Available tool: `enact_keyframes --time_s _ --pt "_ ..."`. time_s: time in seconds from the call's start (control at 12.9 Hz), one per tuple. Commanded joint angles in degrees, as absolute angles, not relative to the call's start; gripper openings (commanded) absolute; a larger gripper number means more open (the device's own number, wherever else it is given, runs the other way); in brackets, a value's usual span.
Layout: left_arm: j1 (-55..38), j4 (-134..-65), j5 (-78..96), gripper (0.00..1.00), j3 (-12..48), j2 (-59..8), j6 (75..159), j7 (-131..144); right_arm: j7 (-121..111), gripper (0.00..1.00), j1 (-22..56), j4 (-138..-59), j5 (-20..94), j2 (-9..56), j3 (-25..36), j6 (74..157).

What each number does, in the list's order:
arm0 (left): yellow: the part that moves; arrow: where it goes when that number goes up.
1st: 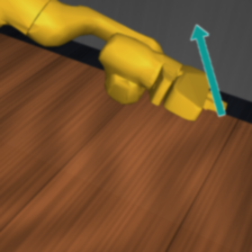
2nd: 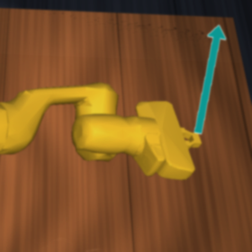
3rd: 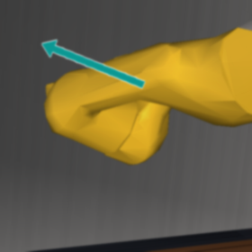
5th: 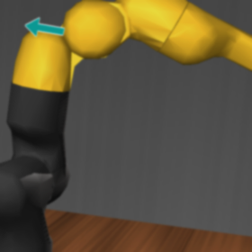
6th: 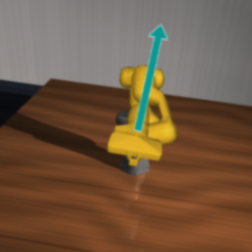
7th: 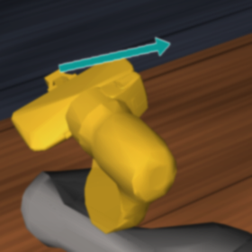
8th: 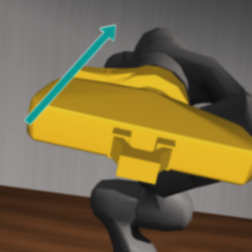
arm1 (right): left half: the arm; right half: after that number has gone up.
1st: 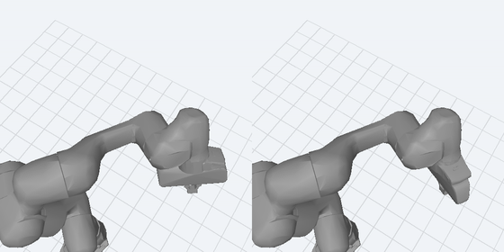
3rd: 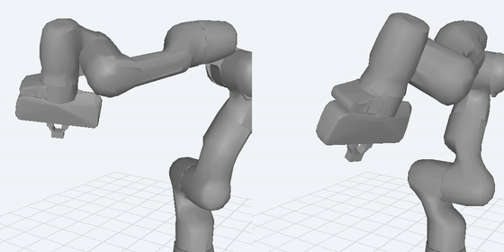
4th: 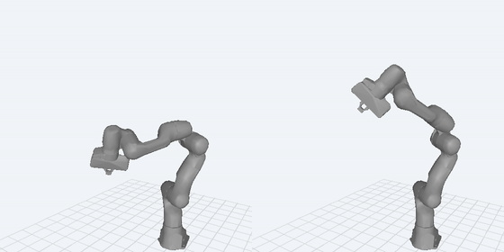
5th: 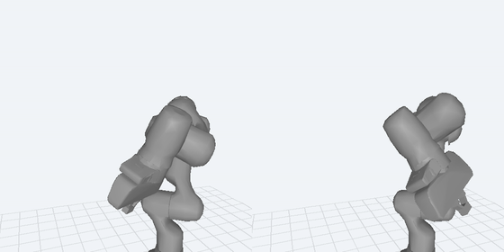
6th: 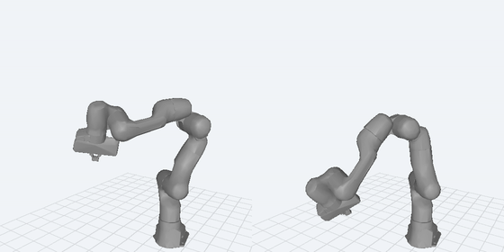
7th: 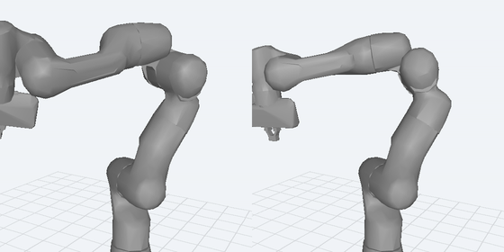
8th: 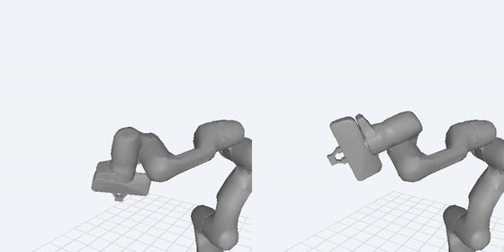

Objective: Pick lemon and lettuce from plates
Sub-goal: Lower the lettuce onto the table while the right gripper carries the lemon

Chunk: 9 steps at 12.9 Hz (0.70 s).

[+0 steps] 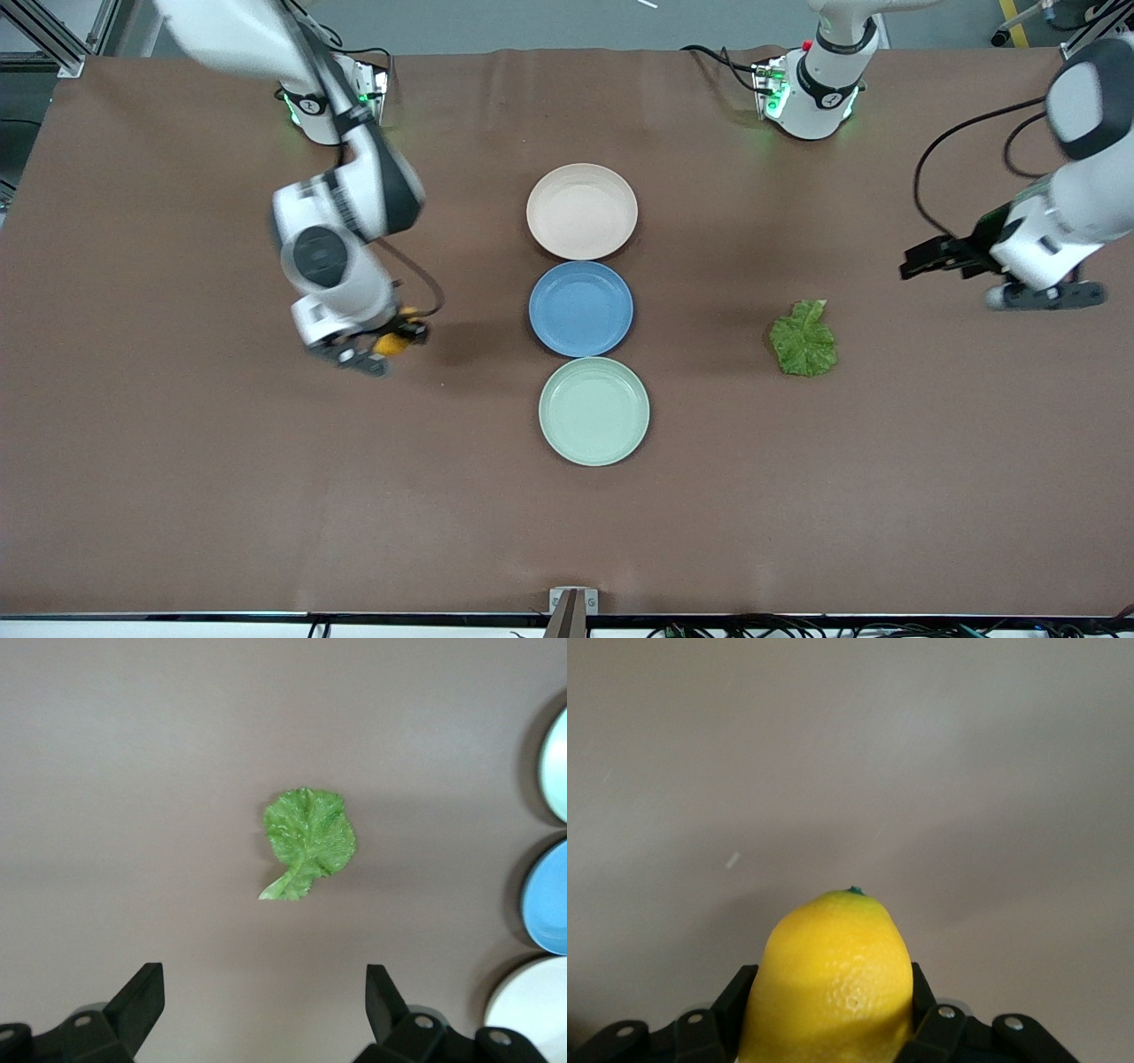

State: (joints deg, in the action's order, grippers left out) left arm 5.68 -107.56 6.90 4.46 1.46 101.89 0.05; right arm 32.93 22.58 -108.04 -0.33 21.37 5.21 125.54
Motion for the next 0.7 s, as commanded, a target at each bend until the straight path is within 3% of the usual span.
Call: enact_keyframes --time_s 0.0,0.23,0.62 --pt "6.85 -99.78 6.94 1.00 4.66 1.23 95.91 -0.70 18.68 0.00 14.09 -112.83 -0.88 21.00 3.69 133.99" --pt "7.38 -94.67 6.94 1.00 4.57 1.23 93.78 -0.70 7.59 0.00 10.56 -117.68 -0.53 24.68 3.52 146.31" --pt "6.51 -90.36 3.78 1.00 5.01 1.32 93.16 -0.53 -6.67 0.00 6.16 -117.60 0.44 29.18 2.82 150.56"
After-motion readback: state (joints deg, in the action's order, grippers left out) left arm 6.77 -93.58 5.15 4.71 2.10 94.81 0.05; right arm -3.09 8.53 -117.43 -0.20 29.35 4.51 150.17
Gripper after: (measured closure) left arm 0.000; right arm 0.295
